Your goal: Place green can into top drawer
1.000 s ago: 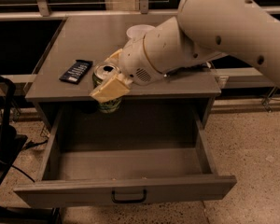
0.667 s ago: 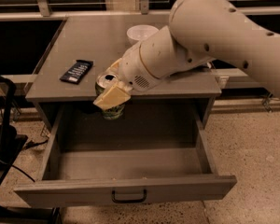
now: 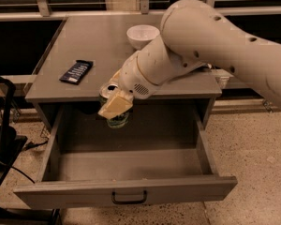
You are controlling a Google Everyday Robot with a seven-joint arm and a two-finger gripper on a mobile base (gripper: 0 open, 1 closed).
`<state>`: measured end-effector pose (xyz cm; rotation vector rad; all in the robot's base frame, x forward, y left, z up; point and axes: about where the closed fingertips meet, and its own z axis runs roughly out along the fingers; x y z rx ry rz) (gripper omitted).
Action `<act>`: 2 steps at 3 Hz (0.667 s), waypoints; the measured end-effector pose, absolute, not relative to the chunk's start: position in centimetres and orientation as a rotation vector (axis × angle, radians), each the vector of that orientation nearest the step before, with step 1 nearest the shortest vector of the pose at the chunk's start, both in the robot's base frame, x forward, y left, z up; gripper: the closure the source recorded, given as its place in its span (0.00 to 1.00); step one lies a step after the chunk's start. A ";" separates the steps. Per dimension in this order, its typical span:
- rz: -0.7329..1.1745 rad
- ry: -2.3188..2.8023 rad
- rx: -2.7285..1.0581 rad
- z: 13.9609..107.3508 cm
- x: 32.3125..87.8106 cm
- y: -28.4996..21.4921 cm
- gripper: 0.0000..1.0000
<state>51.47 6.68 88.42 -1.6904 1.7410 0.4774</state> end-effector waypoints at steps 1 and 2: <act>0.488 1.743 -1.698 86.5 50.8 6.8 1.00; 0.516 1.739 -1.701 83.0 49.5 6.8 1.00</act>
Offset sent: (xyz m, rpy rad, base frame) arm -0.0262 -0.0007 -0.0793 0.0158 0.0404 0.0209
